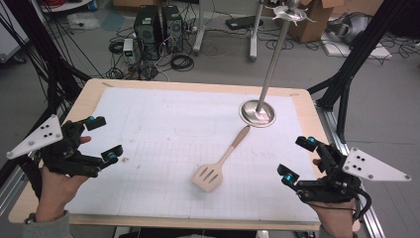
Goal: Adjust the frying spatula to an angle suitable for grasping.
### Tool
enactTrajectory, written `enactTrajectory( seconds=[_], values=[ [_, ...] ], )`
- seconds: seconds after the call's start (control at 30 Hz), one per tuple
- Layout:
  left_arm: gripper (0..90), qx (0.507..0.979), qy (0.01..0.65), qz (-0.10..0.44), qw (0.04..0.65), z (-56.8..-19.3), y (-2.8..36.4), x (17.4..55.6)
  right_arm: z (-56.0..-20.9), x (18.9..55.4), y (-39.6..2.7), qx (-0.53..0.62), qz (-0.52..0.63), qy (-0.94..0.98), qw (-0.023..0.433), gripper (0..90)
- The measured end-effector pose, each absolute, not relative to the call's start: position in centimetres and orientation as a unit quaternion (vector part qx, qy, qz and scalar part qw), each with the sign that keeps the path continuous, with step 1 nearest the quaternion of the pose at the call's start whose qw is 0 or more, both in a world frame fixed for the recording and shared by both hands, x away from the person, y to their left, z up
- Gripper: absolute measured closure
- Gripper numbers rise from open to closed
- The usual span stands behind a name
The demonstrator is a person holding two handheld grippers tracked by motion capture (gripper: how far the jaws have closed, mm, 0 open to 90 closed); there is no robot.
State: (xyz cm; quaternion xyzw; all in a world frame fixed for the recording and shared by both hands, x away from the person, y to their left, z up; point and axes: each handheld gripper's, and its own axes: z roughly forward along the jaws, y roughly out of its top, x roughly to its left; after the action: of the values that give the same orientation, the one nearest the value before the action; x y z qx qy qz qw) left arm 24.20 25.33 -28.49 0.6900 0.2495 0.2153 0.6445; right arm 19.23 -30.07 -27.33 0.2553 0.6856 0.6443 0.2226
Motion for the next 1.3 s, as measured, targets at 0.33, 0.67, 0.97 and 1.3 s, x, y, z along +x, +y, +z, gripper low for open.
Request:
enactTrajectory(
  seconds=[0.33,0.67,0.97,1.3],
  values=[
    [1.7,0.685,0.255,0.216,0.647,-28.6,25.4,24.1,-27.9,19.7,-30.5,0.279,0.655,0.663,0.231,10.2],
    [1.7,0.685,0.259,0.208,0.649,-29.0,25.4,24.3,-28.7,20.5,-30.0,0.285,0.642,0.671,0.238,23.4],
    [1.7,0.685,0.266,0.208,0.646,-29.5,25.5,24.7,-29.6,22.0,-28.9,0.272,0.638,0.687,0.218,45.6],
    [1.7,0.686,0.272,0.208,0.642,-30.0,25.7,24.8,-31.2,24.7,-26.9,0.266,0.614,0.715,0.205,64.1]
  ],
)
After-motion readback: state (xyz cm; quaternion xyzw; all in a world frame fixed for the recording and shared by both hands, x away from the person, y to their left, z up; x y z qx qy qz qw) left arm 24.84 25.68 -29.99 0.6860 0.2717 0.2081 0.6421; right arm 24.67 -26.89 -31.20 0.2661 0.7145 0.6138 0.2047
